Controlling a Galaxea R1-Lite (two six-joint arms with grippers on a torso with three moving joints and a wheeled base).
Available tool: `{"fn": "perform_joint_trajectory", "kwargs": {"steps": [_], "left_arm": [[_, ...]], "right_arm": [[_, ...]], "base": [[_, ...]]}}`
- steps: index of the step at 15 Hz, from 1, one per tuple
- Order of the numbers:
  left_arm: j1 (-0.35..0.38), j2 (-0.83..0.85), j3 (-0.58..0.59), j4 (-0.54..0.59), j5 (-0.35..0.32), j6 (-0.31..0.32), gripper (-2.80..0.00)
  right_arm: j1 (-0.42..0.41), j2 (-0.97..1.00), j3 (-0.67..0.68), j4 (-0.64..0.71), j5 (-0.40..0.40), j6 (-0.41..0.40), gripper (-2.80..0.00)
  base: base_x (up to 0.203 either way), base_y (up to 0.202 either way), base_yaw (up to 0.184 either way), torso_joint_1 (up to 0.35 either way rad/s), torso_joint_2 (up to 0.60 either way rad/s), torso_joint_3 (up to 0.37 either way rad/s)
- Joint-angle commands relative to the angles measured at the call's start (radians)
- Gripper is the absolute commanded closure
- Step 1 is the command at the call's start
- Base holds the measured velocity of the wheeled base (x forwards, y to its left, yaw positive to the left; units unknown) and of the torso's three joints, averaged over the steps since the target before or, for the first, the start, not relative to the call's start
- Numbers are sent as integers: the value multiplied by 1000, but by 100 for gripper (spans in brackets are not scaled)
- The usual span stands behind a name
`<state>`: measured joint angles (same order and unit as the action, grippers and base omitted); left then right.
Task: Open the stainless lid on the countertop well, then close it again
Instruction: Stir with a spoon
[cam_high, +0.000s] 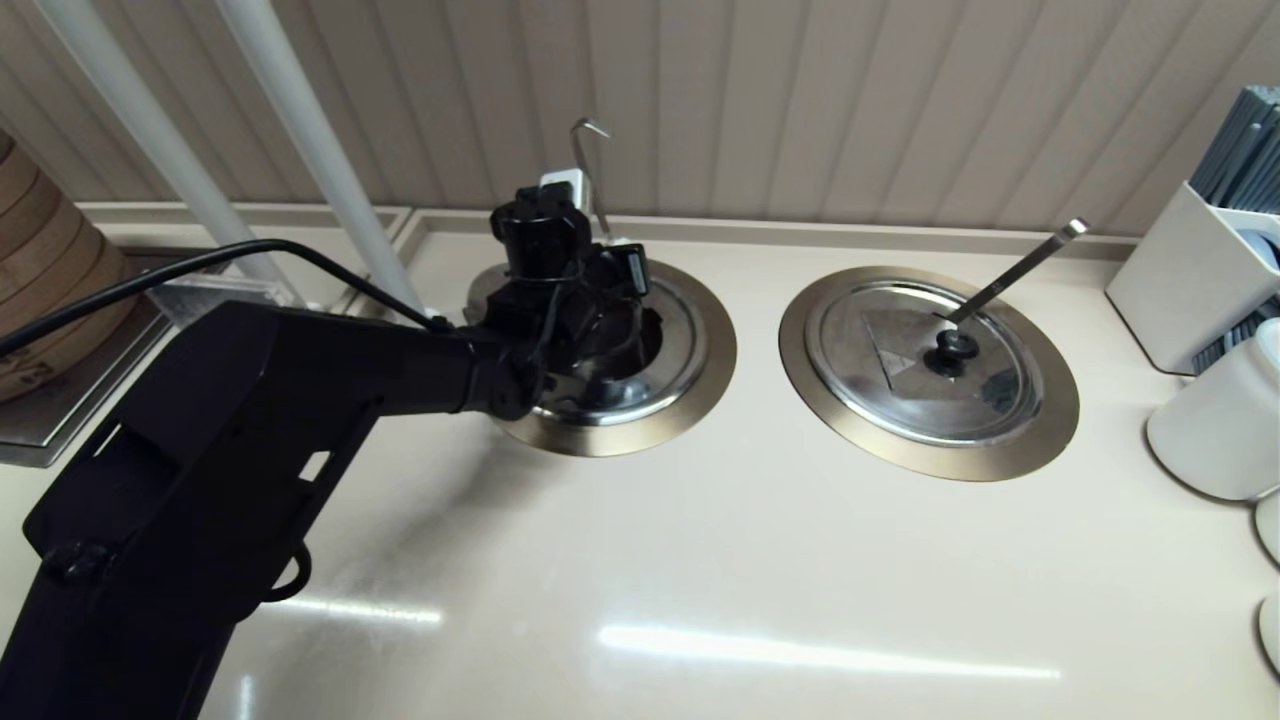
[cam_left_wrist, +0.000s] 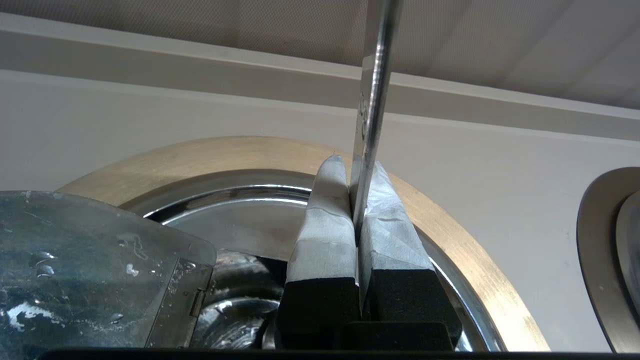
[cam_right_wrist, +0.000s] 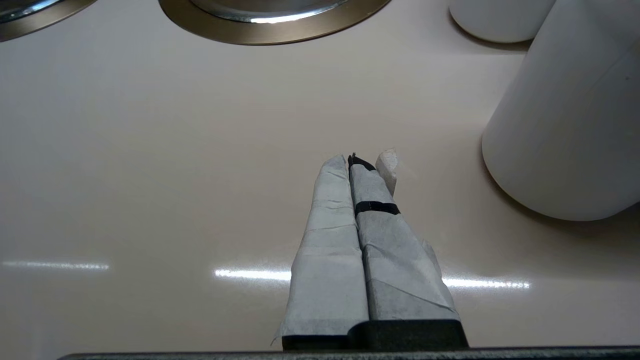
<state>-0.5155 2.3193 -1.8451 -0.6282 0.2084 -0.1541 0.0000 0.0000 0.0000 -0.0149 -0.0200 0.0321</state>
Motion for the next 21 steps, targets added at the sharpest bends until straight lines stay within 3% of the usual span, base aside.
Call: {"fn": "perform_joint_trajectory", "kwargs": {"steps": [1, 4, 6, 11, 12, 14, 17, 21], "left_arm": [[-1, -42, 18, 6, -3, -22, 0], [-1, -122, 75, 79, -66, -83, 0], [-1, -139, 114, 94, -93, -74, 0], [19, -140, 140, 160, -70, 121, 0], [29, -130, 137, 155, -44, 166, 0], [37, -100, 93, 140, 23, 191, 0], [36, -47, 16, 75, 82, 176, 0], [9, -60, 20, 59, 48, 46, 0]], "right_arm": [[0, 0, 5, 0, 0, 0, 0], [0, 0, 5, 0, 0, 0, 0], [0, 0, 5, 0, 0, 0, 0], [0, 0, 5, 0, 0, 0, 0], [0, 0, 5, 0, 0, 0, 0], [0, 0, 5, 0, 0, 0, 0], [0, 0, 5, 0, 0, 0, 0], [0, 0, 5, 0, 0, 2, 0]], "base": [[0, 0, 0, 0, 0, 0], [0, 0, 0, 0, 0, 0], [0, 0, 0, 0, 0, 0], [0, 0, 0, 0, 0, 0], [0, 0, 0, 0, 0, 0], [0, 0, 0, 0, 0, 0], [0, 0, 0, 0, 0, 0], [0, 0, 0, 0, 0, 0]]}}
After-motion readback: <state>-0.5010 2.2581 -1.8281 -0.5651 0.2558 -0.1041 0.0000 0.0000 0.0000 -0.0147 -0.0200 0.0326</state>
